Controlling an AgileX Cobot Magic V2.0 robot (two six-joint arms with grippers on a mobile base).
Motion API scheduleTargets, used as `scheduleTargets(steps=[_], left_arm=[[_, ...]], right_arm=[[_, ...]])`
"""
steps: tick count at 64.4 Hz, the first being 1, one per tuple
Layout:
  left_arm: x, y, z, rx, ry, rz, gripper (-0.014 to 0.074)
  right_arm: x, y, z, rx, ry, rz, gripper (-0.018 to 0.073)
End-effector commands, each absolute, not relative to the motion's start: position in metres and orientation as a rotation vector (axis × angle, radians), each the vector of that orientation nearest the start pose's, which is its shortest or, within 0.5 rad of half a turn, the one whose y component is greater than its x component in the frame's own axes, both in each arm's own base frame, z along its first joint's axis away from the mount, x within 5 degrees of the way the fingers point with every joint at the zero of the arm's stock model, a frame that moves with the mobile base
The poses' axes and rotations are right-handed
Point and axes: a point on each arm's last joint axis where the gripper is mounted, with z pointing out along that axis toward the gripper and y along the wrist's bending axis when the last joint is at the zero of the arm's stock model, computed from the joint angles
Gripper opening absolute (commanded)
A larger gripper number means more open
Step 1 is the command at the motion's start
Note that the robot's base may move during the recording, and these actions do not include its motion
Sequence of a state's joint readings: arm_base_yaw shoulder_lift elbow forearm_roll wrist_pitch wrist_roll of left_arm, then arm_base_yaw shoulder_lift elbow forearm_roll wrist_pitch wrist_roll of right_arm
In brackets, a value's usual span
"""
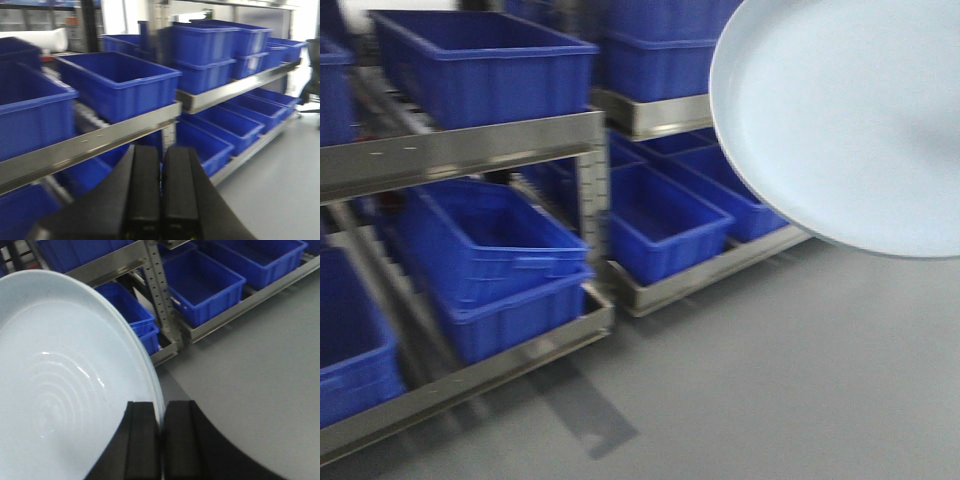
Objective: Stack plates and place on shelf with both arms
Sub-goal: 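Drive the base up to the shelf of blue bins carrying the plates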
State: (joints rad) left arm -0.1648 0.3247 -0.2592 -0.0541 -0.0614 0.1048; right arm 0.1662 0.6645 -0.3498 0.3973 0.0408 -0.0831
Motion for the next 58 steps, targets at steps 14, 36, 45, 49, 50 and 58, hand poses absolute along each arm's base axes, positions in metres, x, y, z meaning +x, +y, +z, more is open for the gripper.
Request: scheduleTargets(steps=[14,36,45,49,50,58], left_arm=[[0.0840,-0.0134,0.3036,0.138,1.369,-0.096,0.0083],[0.0840,-0.0134,0.3036,0.138,1.369,-0.096,0.0083],[0.0840,-0.0134,0.3036,0.138,1.369,-0.096,0.0083],[0.0840,-0.0134,0.3036,0.138,1.369,-0.096,0.0083],[0.0840,-0.0134,0.3036,0.138,1.369,-0.096,0.0083],[0.0840,-0.0134,0.3036,0.138,1.369,-0.096,0.0083]], right_arm=[[0.1404,0.0214,0.2857,0.141,1.731,0.331,0.0030],[0.1404,0.0214,0.2857,0.141,1.731,0.331,0.0030],[0.1404,0.0214,0.2857,0.141,1.731,0.331,0.0030],[0.1404,0.0214,0.2857,0.141,1.731,0.331,0.0030],[0.1404,0.0214,0.2857,0.141,1.731,0.331,0.0030],[0.1404,0.0214,0.2857,0.141,1.731,0.331,0.0030]])
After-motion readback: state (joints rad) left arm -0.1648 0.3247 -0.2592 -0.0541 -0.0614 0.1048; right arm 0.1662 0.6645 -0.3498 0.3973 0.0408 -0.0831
